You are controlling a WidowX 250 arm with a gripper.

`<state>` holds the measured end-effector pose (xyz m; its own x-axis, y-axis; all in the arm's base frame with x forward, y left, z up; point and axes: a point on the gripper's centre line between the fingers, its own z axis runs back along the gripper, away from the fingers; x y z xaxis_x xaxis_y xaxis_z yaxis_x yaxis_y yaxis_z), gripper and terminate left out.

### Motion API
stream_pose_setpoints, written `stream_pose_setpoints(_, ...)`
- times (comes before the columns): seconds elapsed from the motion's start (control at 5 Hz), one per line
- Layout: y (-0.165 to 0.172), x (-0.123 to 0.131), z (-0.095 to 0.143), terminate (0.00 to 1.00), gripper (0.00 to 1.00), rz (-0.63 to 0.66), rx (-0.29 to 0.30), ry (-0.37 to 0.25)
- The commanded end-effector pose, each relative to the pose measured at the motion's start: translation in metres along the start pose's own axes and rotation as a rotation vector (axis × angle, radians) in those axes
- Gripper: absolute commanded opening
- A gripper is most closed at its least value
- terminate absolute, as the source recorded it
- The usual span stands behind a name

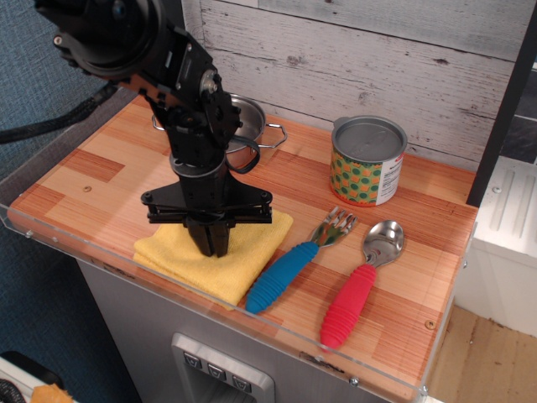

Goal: Move the yellow cloth to the left of the blue utensil.

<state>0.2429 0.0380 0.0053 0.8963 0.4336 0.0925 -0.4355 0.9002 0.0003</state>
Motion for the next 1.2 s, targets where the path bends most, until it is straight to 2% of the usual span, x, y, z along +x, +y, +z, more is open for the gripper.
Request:
stream_pose_setpoints(0.0,0.012,0.003,0.012,0.00,1.00,-0.017,0.045,-0.032)
stream_pose_setpoints(0.2,0.009,0.013,0.029,0.00,1.00,-0.031,0.057,-0.091)
stream_pose_setpoints(0.6,0.003,0.022,0.054,0.00,1.00,-0.035,0.026,-0.136)
stream_pose_setpoints(1.0,0.005,0.032,0.081,0.00,1.00,0.003,0.048,-0.152)
